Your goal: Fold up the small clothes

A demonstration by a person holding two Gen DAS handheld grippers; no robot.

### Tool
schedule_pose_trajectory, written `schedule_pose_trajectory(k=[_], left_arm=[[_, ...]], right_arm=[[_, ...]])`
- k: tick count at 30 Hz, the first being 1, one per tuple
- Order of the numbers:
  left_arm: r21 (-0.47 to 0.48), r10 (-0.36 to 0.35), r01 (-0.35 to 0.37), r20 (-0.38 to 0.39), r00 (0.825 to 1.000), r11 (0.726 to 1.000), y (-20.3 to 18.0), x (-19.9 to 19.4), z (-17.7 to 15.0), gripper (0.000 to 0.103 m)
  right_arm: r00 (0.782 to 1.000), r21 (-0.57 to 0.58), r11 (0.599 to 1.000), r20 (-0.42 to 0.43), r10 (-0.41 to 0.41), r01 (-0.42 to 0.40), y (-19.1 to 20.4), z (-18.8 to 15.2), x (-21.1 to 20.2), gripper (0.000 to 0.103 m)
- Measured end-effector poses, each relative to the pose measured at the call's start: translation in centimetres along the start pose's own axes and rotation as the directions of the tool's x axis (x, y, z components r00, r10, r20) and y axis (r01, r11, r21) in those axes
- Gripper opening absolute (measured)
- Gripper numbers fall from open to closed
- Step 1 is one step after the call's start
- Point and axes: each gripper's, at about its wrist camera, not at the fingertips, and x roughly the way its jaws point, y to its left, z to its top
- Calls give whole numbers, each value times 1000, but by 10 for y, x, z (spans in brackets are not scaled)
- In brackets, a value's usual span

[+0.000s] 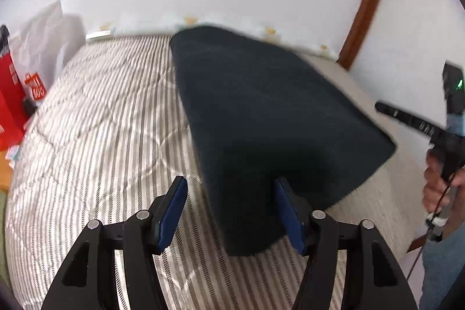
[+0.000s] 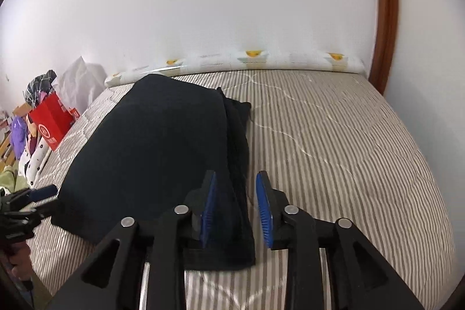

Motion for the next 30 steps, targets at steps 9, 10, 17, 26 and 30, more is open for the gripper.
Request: schedule_pose_trajectory(k=[9,10,17,26,30], left_arm=[[-20,-26,26,-6,1000,999,10,4,11,61],[-12,-17,17,-1,1000,1000,10,3,15,61],[-11,-31,31,-11,999,999,17,14,39,61],[2,80,-80,12,997,997,14,30,77,61],[-4,124,-124,1,992,992,24,41,94,61]], right_arm=[[988,81,993,-121,99,-90,8,25,73,38],[983,104,989,-137,121,-107,8,26,81,30],[974,220,952,-34,224,-211,-26,13,66,5],[994,12,997,-85,76,-75,5,59,54,41],[990,-20,996,-118,82,-85,20,91,92,48]])
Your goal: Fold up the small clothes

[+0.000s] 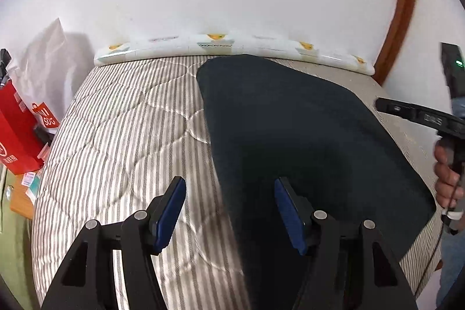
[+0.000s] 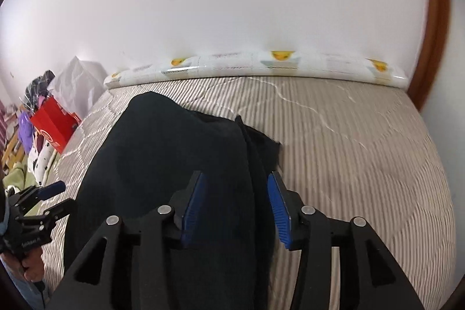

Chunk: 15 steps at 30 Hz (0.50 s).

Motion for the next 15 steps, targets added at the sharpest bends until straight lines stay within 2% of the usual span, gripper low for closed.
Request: schedule_pose_trajectory(k=[5,6,7,8,11,13,15], left_arm=[[-20,-35,34,-33,999,999,11,17,7,61],[-20,-38,38,-33,999,999,11,19,7,61],[-17,-40,40,-29,999,999,11,21,8,61],[-9,-43,42,-26,999,999,11,23,9,61],[-6,-75,75,-21,997,997,12,23,10,63],[1,-100,100,-21,995,995,9,25,13,64],[17,-87,88,-15,996,996,2,27,15,64]], right_arm=[[994,104,993,-89,68,-58,-2,25,62,47],[990,142,986,-100,99,-84,-5,27,74,39],[985,164,979,-103,139,-121,-7,29,81,10],[979,166,974,-103,173,-155,-8,31,83,11],[978,129,970,67,198,-205,-16,35,44,10],[970,132,968,144,195,-214,-28,28,20,10],[981,131,977,117,152,-167,-32,22,27,10]])
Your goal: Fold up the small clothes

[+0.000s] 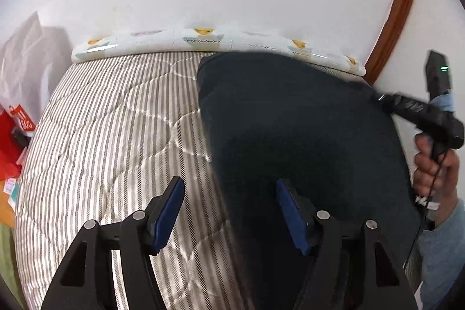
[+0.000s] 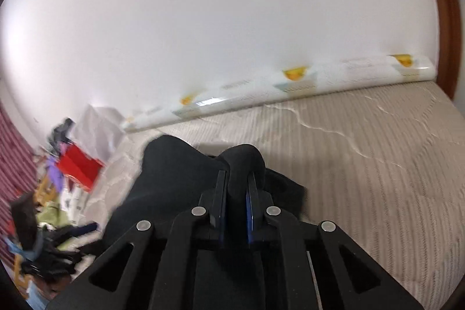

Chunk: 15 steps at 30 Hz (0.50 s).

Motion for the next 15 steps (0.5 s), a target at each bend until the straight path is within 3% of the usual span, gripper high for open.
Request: schedule_pose_trajectory(k=[3,12,15], left_arm=[[2,23,-23,-2,1000,1000,-5,5,3,64],[-31,29,-29,-20,999,999,-2,8,2,64],[-41,24,-25,-25,999,999,-3,3,-6,64]], right_arm=[[993,18,998,-110,-52,54,-6,-5,33,12],[978,-79,982,-110,-178,170,9,-10,22,29],[963,-104,971,-146,-228,214,2,-24,20,33]])
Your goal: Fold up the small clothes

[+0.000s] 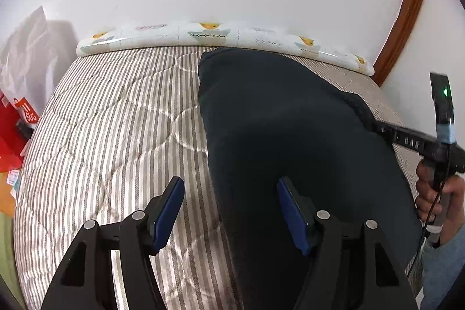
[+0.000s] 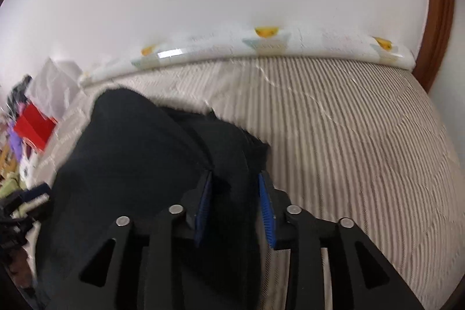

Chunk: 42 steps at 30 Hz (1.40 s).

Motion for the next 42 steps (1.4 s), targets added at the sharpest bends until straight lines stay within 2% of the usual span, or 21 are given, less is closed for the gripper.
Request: schedule_pose_trajectory(k=[6,10,13,16,18,19,23,25,30,33,35,36,38,40,42], left_arm=[[5,-12,12,-1,1000,1000,-3,-18,-22,63],[-7,-17,17,11,1000,1000,-4,-33,-37,63],[-6,-13,13,19,1000,1000,-6,-44,-50,63],[2,-17,17,14,1000,1000,-9,-55,-63,63],[11,-11,11,17,1000,1000,-11,-61,-71,63],[14,-8,8,19,1000,1000,-13,-64,-74,63],[3,-5,5,24,1000,1000,-16,-72,-84,63],[0,-10,10,22,1000,1000,-18,-75,-88,63],[9,-3,3,26,1000,1000,-25,-87,-101,63],[6,3,-3,42,999,1000,-31,-98,-106,63],[5,18,-18,61,998,1000,-36,-109,-107,63],[3,24,-24,72,997,1000,-39,-116,-108,63],[-5,33,-32,93,995,999,-44,-130,-110,63],[-9,37,-36,112,993,999,-50,-147,-113,67],[-10,54,-53,136,989,999,-55,-161,-117,69]], right_arm=[[999,16,999,30,-36,36,-6,-34,-36,36],[997,40,999,70,12,-15,-3,-64,-67,38],[998,29,999,61,34,-36,3,-85,-76,39],[1000,45,999,27,-3,2,2,-106,-75,38],[1000,82,997,27,-8,6,-5,-118,-78,35],[999,99,995,36,11,-14,-7,-122,-81,32],[993,166,980,63,99,-108,-16,-132,-92,31],[992,157,981,73,103,-113,-15,-135,-91,11],[995,120,992,96,25,-37,-7,-146,-107,11],[993,90,993,85,-83,75,3,-150,-123,13],[990,78,991,85,-116,109,8,-152,-136,14],[988,82,989,89,-128,121,10,-153,-144,17],[983,95,985,105,-153,144,15,-155,-161,34],[978,97,984,133,-163,151,21,-158,-181,64],[969,97,982,173,-175,160,29,-164,-202,72]])
